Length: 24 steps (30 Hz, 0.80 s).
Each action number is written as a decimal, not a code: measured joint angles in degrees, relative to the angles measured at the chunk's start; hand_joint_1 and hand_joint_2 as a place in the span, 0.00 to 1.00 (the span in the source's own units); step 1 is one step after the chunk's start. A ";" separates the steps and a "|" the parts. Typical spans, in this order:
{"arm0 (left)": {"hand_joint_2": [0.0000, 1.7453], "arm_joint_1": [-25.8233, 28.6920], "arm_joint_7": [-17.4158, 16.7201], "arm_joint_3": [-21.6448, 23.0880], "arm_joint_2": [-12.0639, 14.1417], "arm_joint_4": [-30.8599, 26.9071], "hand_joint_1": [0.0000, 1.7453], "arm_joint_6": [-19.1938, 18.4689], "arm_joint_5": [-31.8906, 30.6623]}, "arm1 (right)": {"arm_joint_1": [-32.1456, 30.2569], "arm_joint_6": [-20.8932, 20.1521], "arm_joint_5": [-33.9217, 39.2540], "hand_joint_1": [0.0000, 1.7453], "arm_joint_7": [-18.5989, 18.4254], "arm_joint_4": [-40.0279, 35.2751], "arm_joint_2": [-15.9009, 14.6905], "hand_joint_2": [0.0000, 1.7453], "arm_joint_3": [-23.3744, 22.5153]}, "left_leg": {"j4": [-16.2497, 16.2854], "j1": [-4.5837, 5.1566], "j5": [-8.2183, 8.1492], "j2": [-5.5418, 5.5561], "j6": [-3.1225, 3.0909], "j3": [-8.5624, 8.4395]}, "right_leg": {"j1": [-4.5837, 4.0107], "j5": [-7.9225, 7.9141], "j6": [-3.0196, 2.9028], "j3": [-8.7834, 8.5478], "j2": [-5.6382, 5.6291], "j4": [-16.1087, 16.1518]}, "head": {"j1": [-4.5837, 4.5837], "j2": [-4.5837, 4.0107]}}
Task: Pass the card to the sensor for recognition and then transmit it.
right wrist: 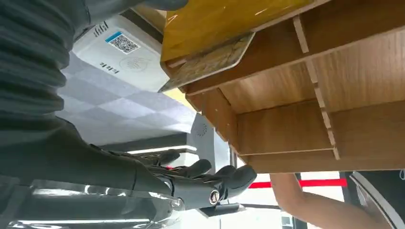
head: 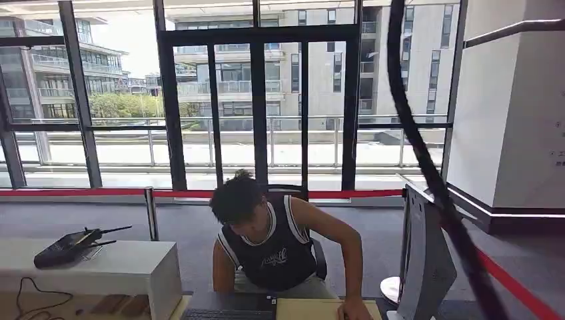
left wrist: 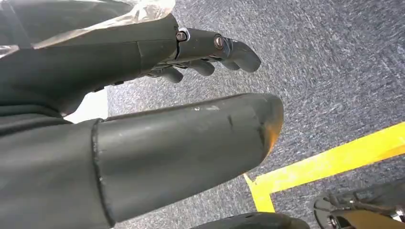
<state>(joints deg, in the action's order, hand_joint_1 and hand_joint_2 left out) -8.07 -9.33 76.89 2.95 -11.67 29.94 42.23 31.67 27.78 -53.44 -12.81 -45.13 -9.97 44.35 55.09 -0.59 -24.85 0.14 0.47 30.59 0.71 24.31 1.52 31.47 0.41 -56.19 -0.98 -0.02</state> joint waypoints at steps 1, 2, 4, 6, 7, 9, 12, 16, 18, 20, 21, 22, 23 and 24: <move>0.00 0.00 0.00 0.00 0.00 0.00 0.00 -0.02 -0.02 | 0.04 -0.04 0.00 0.00 0.00 0.26 0.02 1.00 -0.02 | 0.00 0.00 0.00 0.00 0.00 0.00 | 0.00 0.00 0.00 0.00 0.00 0.00 | 0.00 0.00; 0.00 0.01 0.00 0.00 0.00 0.00 0.00 -0.09 -0.04 | 0.06 -0.11 -0.02 0.00 0.00 0.55 0.15 1.00 -0.02 | 0.00 0.00 0.00 0.00 0.00 0.00 | 0.00 0.00 0.00 0.00 0.00 0.00 | 0.00 0.00; 0.00 0.01 0.00 0.00 0.00 0.00 0.00 -0.17 -0.09 | 0.22 -0.24 -0.04 0.00 0.00 1.09 0.31 1.00 -0.02 | 0.00 0.00 0.00 0.00 0.00 0.00 | 0.00 0.00 0.00 0.00 0.00 0.00 | 0.00 0.00; 0.00 0.00 0.07 0.00 0.00 0.00 0.00 -0.24 -0.09 | 0.67 -0.26 -0.07 0.00 0.00 1.90 0.48 1.00 0.00 | 0.00 0.00 0.00 0.00 0.00 0.00 | 0.00 0.00 0.00 0.00 0.00 0.00 | 0.00 0.00; 0.00 0.00 0.09 0.00 0.00 0.00 0.00 -0.22 -0.09 | 0.92 -0.24 -0.04 0.00 0.00 2.30 0.55 1.00 0.00 | 0.00 0.00 0.00 0.00 0.00 0.00 | 0.00 0.00 0.00 0.00 0.00 0.00 | 0.00 0.00; 0.00 0.01 0.09 0.00 0.00 0.00 0.00 -0.22 -0.09 | 1.30 -0.24 0.22 0.00 0.18 3.04 0.68 1.00 -0.02 | 0.00 0.00 0.00 0.00 0.00 0.00 | 0.00 0.00 0.00 0.00 0.00 0.00 | 0.00 0.00; 0.00 0.01 0.07 0.00 0.00 0.00 0.00 -0.22 -0.09 | 1.62 -0.26 0.72 0.04 0.46 3.98 0.96 1.00 -0.07 | 0.00 0.00 0.00 0.00 0.00 0.00 | 0.00 0.00 0.00 0.00 0.00 0.00 | 0.00 0.00; 0.00 0.01 -0.22 0.00 0.02 0.00 0.00 -0.22 -0.13 | 1.97 -0.28 1.22 0.21 1.16 5.22 1.44 1.00 -0.13 | 0.00 0.00 0.00 0.00 0.00 0.00 | 0.00 0.00 0.00 0.00 0.00 0.00 | 0.00 0.00; 0.00 0.00 -0.24 0.00 0.00 0.00 0.00 -0.22 -0.26 | 2.06 -0.33 1.22 0.92 1.38 5.60 1.62 1.00 -0.13 | 0.00 0.00 0.00 0.00 0.00 0.00 | 0.00 0.00 0.00 -0.01 0.00 0.00 | -0.02 0.00; 0.00 0.01 -0.24 0.00 0.00 0.00 0.00 -0.22 -0.37 | 2.24 -0.39 1.33 1.00 1.57 5.97 1.90 1.00 -0.13 | 0.00 0.00 0.00 0.00 0.00 0.00 | 0.00 0.00 0.00 0.00 0.00 -0.01 | 0.00 0.00; 0.00 -0.01 -0.24 0.00 0.00 0.00 0.00 -0.22 -0.42 | 2.35 -0.48 1.47 1.00 1.68 6.12 2.08 1.00 -0.13 | 0.00 0.00 0.00 0.00 0.00 0.00 | 0.00 0.00 0.00 0.00 0.00 0.00 | 0.00 0.00; 0.00 -0.02 -0.24 0.00 0.00 0.02 0.00 -0.22 -0.44 | 2.49 -0.61 1.49 1.00 1.75 6.27 2.21 1.00 -0.13 | 0.00 0.00 0.00 0.00 0.00 -0.01 | 0.00 0.00 0.00 -0.01 0.00 0.00 | 0.00 0.00; 0.00 -0.01 -0.24 0.00 0.00 0.00 0.00 -0.22 -0.44 | 2.58 -0.77 1.68 1.00 1.90 6.40 2.32 1.00 -0.13 | 0.00 0.00 0.00 0.00 0.00 -0.01 | 0.00 0.00 0.00 0.00 0.00 0.00 | 0.02 0.00; 0.00 -0.01 -0.26 0.00 0.00 0.00 0.00 -0.22 -0.44 | 2.68 -1.05 1.88 1.00 2.01 6.53 2.47 1.00 -0.13 | 0.00 0.00 0.00 0.00 0.00 -0.01 | 0.00 0.00 0.00 0.00 0.00 0.00 | 0.00 0.00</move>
<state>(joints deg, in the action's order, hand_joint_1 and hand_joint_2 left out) -8.07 -9.59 76.89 2.95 -11.67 29.73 41.79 34.35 26.73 -51.56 -10.80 -38.60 -7.50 44.22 55.09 -0.59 -24.85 0.14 0.47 30.58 0.71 24.31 1.52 31.46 0.41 -56.19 -0.98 -0.02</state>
